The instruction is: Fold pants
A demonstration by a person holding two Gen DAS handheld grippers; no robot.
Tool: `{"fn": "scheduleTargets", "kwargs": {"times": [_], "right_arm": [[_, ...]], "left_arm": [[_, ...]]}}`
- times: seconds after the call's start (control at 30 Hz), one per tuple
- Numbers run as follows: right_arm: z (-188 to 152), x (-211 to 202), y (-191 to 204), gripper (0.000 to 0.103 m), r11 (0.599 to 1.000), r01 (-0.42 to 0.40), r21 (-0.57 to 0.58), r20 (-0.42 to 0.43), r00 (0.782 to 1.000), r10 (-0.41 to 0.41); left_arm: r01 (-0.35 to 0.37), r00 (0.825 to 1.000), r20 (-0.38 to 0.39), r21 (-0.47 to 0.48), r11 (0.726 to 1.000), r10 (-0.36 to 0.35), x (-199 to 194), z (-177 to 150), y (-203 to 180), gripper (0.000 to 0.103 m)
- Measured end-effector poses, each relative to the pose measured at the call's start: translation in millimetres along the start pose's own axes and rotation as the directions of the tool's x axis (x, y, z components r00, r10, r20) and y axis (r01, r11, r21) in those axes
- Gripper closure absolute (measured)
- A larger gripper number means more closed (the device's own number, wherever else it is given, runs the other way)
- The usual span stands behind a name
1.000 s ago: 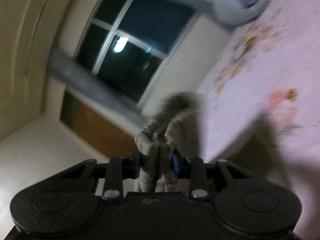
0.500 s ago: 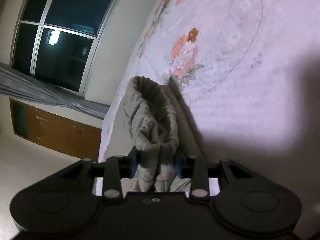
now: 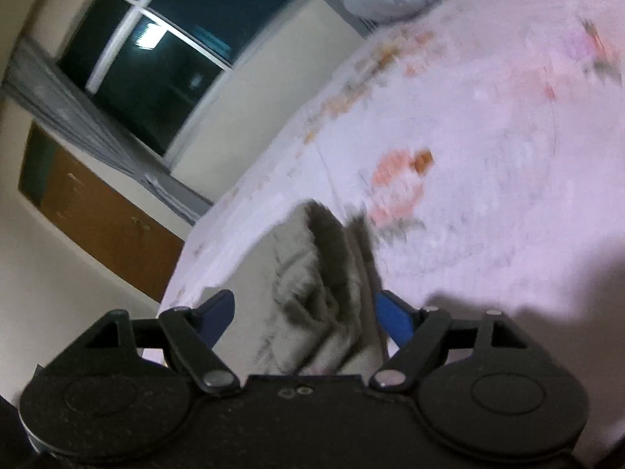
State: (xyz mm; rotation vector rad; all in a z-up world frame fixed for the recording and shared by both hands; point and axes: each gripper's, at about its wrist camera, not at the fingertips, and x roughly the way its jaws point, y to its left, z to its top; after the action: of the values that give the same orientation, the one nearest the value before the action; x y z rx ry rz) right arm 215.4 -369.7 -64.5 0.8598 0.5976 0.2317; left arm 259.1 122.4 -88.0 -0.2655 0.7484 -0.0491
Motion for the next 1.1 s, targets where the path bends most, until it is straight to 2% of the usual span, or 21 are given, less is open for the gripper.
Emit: {"fn": "scheduleTargets", "kwargs": {"times": [0.13,0.37,0.63,0.77,0.87,1.1], "right_arm": [[-1,-9,-1,0.029,1.0,-0.016,0.001,0.017,1.0,0.016],[12,-11,-9,0.028,1.0,-0.008,0.009,0.014,1.0,0.008],[22,1,-13,0.024,1.0,0.003,-0.025,-0.032,0.999,-0.004],[25,13,-13,0.024,0.998,-0.023,-0.054,-0.085,0.996,0.018],[29,24,-16,0.023,0.998,-0.052,-0.047,-0.119,0.992,0.046],[40,46,-34,0.013,0.998,-0.056,0.015,-0.161,0.985,0.058]], "left_arm": [[0.029,0.999,0.035,-0.059,0.998,-0.027,-15,-1,6,0.001],[0.044,0.998,0.036,-0.05,0.998,-0.042,-14,-3,-2,0.001],[0.058,0.998,0.035,-0.044,0.997,-0.056,-4,0,-12,0.001],[0.065,0.997,0.034,-0.058,0.996,-0.063,4,5,-12,0.001],[0.112,0.993,0.035,-0.08,0.99,-0.11,13,14,-12,0.001],[0.249,0.968,0.026,-0.174,0.953,-0.248,42,36,-6,0.001]]}}
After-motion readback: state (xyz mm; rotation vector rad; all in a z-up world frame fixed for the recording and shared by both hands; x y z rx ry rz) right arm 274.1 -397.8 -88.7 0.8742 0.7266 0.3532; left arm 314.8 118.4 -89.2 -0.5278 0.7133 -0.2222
